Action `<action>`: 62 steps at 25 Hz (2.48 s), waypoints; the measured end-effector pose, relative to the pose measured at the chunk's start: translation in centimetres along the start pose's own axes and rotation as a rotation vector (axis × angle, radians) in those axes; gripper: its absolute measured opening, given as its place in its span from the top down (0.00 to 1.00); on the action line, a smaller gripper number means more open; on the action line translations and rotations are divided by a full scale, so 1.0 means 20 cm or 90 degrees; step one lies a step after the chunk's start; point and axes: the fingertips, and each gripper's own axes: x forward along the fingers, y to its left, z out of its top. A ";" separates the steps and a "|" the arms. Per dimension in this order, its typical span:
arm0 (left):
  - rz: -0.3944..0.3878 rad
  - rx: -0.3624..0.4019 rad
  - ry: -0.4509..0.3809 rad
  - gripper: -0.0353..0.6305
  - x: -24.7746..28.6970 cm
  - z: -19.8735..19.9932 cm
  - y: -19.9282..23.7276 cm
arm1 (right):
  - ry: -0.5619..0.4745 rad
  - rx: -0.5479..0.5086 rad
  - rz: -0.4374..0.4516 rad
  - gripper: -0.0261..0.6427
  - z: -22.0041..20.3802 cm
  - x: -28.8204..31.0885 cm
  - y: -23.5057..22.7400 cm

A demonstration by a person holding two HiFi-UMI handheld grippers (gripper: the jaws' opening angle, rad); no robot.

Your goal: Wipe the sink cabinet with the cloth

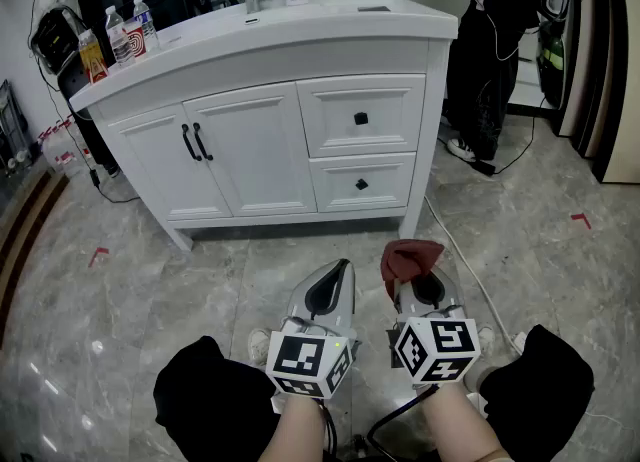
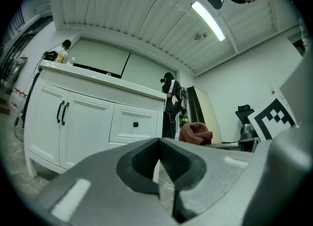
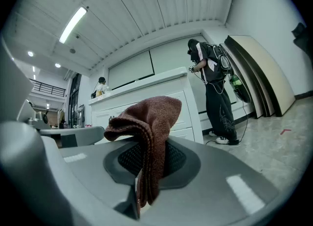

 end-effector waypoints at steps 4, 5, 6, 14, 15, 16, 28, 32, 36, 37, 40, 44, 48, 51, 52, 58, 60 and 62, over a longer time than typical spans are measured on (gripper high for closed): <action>-0.003 -0.002 0.002 0.95 0.02 -0.01 -0.01 | 0.001 0.000 -0.001 0.84 -0.01 0.01 -0.01; -0.003 -0.003 0.002 0.95 0.03 -0.01 -0.01 | 0.001 0.001 -0.001 0.84 -0.01 0.02 -0.01; -0.004 -0.004 0.001 0.95 0.03 -0.01 -0.01 | 0.000 0.002 -0.001 0.84 -0.01 0.02 -0.01; 0.000 -0.009 -0.010 0.95 0.02 0.00 -0.02 | 0.004 0.041 -0.016 0.84 -0.05 0.00 -0.03; 0.000 -0.008 -0.010 0.95 0.02 -0.01 -0.01 | 0.005 0.048 -0.016 0.84 -0.06 0.01 -0.03; -0.001 -0.007 -0.009 0.95 0.04 -0.01 -0.01 | 0.007 0.053 -0.015 0.84 -0.07 0.03 -0.04; 0.016 0.011 -0.035 0.95 0.29 0.04 0.26 | -0.007 0.081 0.017 0.84 0.00 0.45 -0.08; 0.024 0.035 -0.039 0.95 0.44 0.05 0.39 | -0.011 0.068 0.030 0.84 0.03 0.67 -0.11; 0.034 0.074 -0.043 0.95 0.58 0.10 0.54 | -0.023 0.052 0.056 0.84 0.09 0.92 -0.10; 0.037 0.080 -0.047 0.95 0.61 0.11 0.59 | -0.028 0.048 0.065 0.84 0.11 0.99 -0.09; 0.045 0.084 -0.055 0.95 0.71 0.13 0.73 | -0.043 0.032 0.090 0.84 0.18 1.18 -0.04; 0.046 0.090 -0.058 0.95 0.85 0.14 0.90 | -0.055 0.014 0.120 0.84 0.27 1.43 0.04; 0.051 0.095 -0.077 0.95 0.94 0.22 1.03 | -0.075 -0.013 0.166 0.84 0.40 1.61 0.18; 0.049 0.115 -0.077 0.95 0.94 0.25 1.09 | -0.081 -0.037 0.199 0.84 0.45 1.70 0.29; 0.054 0.118 -0.077 0.95 0.93 0.24 1.11 | -0.079 -0.046 0.208 0.84 0.46 1.73 0.32; 0.071 0.065 -0.070 0.95 0.91 0.14 1.20 | -0.073 -0.063 0.216 0.84 0.45 1.84 0.33; 0.072 0.060 -0.070 0.95 0.91 0.14 1.19 | -0.066 -0.076 0.218 0.84 0.44 1.84 0.31; 0.070 0.059 -0.073 0.95 0.91 0.15 1.17 | -0.061 -0.084 0.213 0.83 0.44 1.83 0.29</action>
